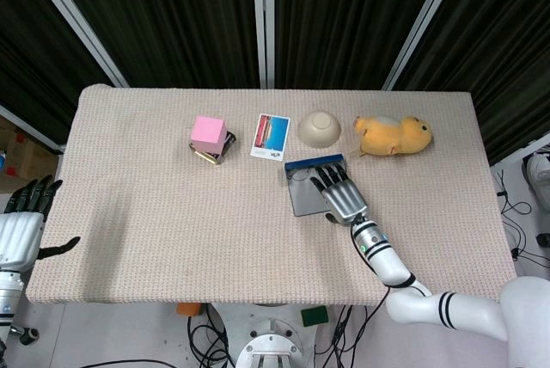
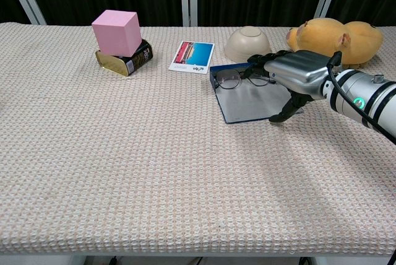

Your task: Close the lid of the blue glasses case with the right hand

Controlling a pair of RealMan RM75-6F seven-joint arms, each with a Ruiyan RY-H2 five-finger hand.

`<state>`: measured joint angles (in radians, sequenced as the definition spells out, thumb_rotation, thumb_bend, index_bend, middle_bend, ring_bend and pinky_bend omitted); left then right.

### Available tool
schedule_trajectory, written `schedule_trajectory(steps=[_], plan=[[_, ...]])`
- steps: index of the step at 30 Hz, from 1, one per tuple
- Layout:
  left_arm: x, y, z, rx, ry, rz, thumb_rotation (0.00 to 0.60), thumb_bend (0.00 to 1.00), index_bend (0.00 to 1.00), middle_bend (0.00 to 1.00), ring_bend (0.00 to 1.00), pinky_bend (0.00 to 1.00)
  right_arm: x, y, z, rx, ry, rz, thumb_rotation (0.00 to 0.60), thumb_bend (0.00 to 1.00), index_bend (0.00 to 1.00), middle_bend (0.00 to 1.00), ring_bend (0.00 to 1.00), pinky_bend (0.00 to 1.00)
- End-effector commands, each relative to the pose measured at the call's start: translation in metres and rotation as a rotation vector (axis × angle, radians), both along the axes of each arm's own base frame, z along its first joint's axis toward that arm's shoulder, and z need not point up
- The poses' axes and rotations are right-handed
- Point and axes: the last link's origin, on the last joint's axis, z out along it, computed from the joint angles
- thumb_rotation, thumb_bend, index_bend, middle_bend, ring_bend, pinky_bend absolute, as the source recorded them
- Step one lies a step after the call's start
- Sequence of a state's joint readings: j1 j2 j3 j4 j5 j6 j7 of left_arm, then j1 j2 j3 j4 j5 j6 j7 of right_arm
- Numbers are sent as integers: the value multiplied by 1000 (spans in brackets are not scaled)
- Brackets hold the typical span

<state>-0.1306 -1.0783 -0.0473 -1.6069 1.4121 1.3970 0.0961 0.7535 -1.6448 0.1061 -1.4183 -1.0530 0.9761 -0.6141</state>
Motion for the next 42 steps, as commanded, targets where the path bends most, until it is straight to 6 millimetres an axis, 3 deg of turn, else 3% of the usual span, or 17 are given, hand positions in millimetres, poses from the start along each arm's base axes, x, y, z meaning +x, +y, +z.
schedule_trajectory(steps=[1,14,33,38,42], plan=[[0,0,0,-1,0,0,474,101,65,0,0,106,-1,0,-1,2,6,-1,600,462,214,0,0,0],[-2,-2,0,1,0,4,474,100,65,0,0,106,1,-2,-8,15,25,-3,600,461,390,0,0,0],[-3,1,2,-4,0,9,509,105,65,0,0,106,5,-9,-14,43,84,-23,600,469,402,0,0,0],[-4,1,2,-5,-1,12,512,105,65,0,0,105,9,-10,-15,45,69,-21,600,509,432,0,0,0],[-4,1,2,-5,-2,14,511,106,64,0,0,106,10,-12,-14,40,49,-13,600,615,438,0,0,0]])
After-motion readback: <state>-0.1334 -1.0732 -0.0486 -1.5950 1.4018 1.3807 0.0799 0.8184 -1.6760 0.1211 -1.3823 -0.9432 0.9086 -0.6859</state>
